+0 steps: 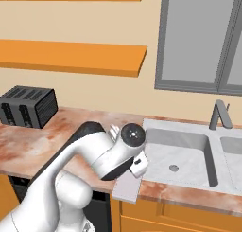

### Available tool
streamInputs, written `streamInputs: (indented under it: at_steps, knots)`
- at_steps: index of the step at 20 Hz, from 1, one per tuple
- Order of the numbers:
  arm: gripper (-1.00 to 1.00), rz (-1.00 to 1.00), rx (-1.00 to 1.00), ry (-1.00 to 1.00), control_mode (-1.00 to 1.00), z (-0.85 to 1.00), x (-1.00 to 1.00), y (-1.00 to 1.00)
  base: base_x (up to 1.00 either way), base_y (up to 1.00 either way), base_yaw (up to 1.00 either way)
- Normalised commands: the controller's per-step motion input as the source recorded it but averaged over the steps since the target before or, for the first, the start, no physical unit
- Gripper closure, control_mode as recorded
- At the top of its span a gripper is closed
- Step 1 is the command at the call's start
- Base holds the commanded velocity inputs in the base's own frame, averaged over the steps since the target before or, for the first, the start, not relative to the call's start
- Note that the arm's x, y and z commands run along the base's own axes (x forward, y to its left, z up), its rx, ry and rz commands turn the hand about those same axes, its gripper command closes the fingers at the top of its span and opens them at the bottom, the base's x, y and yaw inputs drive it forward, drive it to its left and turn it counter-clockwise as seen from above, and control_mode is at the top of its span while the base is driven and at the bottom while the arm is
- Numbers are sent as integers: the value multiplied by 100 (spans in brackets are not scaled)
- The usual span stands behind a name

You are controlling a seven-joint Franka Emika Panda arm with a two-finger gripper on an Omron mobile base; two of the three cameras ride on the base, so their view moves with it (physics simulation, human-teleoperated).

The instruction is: The ice cube tray has been filled with water. Take the tray and place it in the freezer to make ice. Close the freezer door after placing the tray.

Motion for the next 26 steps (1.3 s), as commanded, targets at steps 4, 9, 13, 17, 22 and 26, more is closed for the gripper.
streamInputs:
  at_steps: [4,9,13,17,22,26]
  knots:
    - [-100,-34,32,-1,-100,26,-60,-8,0,0,0]
    - [-100,-22,35,0,-100,10,-50,-10,0,0,0]
    - [-100,-2,29,0,-100,-8,-19,-33,0,0,0]
    - [-100,1,15,-2,-100,-36,-7,-21,0,0,0]
    - [-100,11,0,-10,-100,-56,0,0,0,0,0]
    - [-100,11,0,-8,-100,-60,0,0,0,0,0]
